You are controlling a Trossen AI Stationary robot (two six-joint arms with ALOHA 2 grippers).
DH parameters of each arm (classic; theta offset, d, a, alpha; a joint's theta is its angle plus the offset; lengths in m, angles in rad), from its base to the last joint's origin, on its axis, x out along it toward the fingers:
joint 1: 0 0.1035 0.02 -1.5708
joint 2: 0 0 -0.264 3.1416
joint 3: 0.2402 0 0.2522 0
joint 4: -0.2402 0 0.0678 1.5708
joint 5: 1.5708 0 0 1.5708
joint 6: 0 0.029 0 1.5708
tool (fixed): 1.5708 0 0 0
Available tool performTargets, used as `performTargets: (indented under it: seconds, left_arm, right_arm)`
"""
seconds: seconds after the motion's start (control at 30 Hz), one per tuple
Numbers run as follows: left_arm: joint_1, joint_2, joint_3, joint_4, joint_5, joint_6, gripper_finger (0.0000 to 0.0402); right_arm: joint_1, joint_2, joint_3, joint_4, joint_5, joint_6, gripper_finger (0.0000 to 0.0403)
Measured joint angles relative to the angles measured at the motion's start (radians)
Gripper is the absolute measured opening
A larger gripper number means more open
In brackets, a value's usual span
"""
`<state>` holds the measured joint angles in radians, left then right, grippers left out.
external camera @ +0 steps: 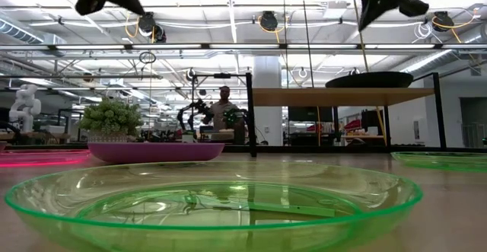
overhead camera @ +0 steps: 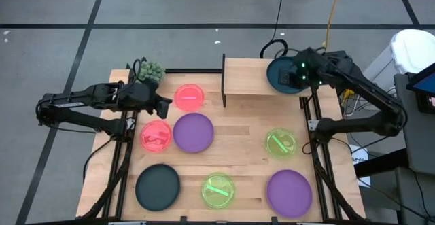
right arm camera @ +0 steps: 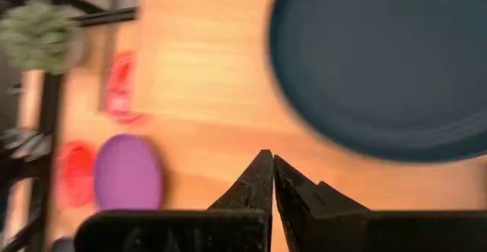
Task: Place and stack plates onto a shelf
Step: Put the left green plate on the shelf
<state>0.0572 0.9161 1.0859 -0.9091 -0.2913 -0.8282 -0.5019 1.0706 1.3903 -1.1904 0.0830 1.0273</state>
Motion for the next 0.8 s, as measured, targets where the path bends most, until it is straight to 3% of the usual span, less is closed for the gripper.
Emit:
performTargets:
  seconds: [0.27, 0.43, 0.6, 0.8]
  left_arm:
    - [0.017, 0.013, 0.000, -0.209, 0.072, -0.272, 0.0001]
    - [-0.001, 0.047, -0.001, -0.291, 0.141, -0.306, 0.0001]
    - [-0.033, 0.088, -0.015, -0.238, 0.266, -0.283, 0.0006]
    - [-0.143, 0.154, -0.017, -0.096, 0.353, -0.284, 0.0056]
  right_arm:
    - [0.295, 0.022, 0.000, 0.102, 0.105, 0.190, 0.0000]
    - [0.414, 0.054, 0.000, 0.145, 0.135, 0.194, 0.0000]
    - [0.490, 0.068, 0.000, 0.247, 0.118, 0.034, 0.0000]
    - [0.547, 0.064, 0.001, 0.281, 0.093, -0.020, 0.0000]
